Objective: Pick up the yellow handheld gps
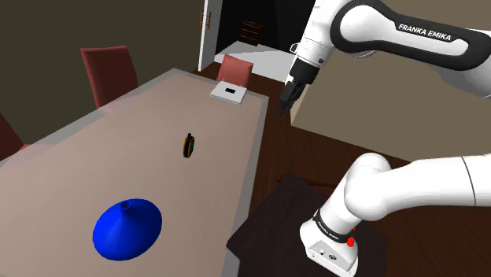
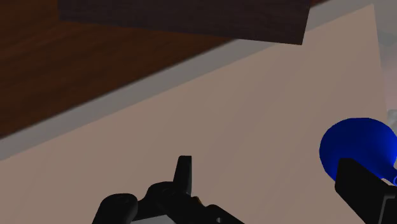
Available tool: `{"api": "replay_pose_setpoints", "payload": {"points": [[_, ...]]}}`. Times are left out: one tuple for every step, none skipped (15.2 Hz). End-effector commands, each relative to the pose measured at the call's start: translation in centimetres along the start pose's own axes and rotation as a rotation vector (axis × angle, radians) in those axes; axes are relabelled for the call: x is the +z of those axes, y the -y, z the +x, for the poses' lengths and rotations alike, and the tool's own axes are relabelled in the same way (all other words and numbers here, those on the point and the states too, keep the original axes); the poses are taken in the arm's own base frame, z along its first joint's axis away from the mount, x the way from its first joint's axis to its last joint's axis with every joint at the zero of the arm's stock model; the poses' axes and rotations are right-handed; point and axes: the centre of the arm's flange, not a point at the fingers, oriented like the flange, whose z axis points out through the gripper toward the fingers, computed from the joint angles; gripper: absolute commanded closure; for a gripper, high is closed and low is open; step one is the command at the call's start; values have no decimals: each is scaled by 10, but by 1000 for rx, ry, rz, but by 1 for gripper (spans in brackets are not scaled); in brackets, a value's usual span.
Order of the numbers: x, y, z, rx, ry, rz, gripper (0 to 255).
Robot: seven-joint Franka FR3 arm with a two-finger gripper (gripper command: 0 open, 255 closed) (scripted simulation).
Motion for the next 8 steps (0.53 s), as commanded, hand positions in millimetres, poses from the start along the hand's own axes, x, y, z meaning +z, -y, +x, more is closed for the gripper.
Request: {"api": "replay_pose_setpoints", "payload": {"points": [[0,0,0,0,0,0,0],[10,0,7,-12,-8,-10,0],[20,1,14,-23,-16,-19,0],[30,1,22,-35,-24,-29,0],[40,1,29,-46,-32,-38,0],[50,1,36,-58,-40,-48,0],[60,1,44,-69,-48,-57,0],[70,2,51,-81,-56,-67,0]]}}
